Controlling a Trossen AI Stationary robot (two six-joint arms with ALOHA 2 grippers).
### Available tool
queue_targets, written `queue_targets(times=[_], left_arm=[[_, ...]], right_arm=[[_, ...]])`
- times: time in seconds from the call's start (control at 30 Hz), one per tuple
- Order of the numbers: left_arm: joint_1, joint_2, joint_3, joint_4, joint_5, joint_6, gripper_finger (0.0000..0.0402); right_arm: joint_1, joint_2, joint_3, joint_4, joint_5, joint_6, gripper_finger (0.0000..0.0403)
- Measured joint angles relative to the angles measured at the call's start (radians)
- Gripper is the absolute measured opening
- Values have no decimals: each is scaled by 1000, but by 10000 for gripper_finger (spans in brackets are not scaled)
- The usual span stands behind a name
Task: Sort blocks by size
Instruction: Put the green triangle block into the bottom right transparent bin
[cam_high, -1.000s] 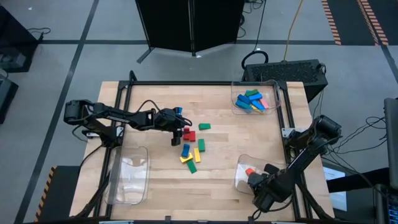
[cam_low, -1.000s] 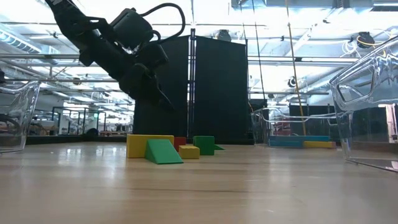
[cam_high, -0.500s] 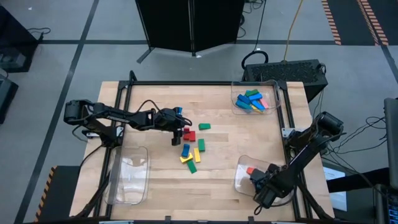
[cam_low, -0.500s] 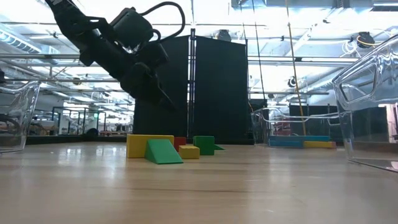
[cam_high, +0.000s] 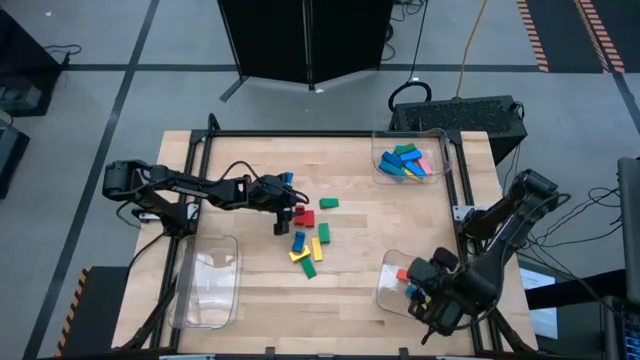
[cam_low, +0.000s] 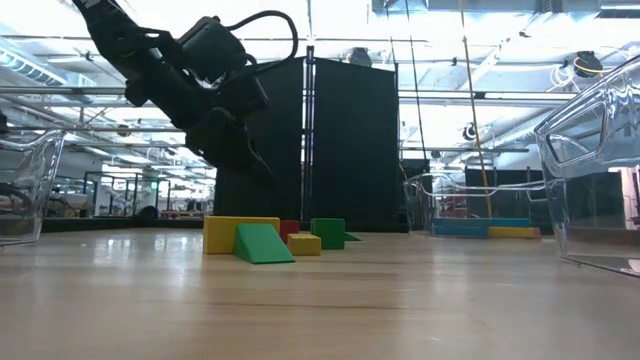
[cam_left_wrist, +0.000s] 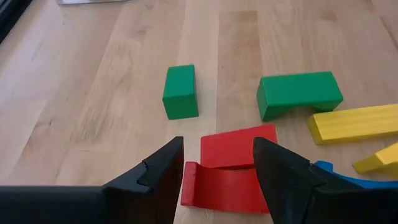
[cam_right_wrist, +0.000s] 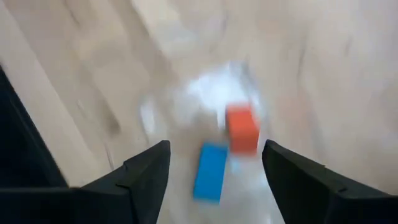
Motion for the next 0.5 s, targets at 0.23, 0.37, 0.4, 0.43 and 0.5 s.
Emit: queue_targets(times=[0.23, 0.37, 0.4, 0.43, 0.5], left_arm=[[0, 0, 0, 15, 0, 5, 194], [1, 0, 0, 17, 0, 19, 194], [1, 0, 0, 19, 0, 23, 194], [1, 0, 0, 23, 0, 23, 194], [1, 0, 0, 29, 0, 24, 194]], right_arm=[[-128, -56, -12, -45, 202, -168, 247], [-274, -56, -13, -8, 205, -451, 247], [-317, -56, -13, 21, 203, -522, 247], [-358, -56, -13, 56, 202, -593, 247], [-442, -56, -13, 130, 200, -738, 247]])
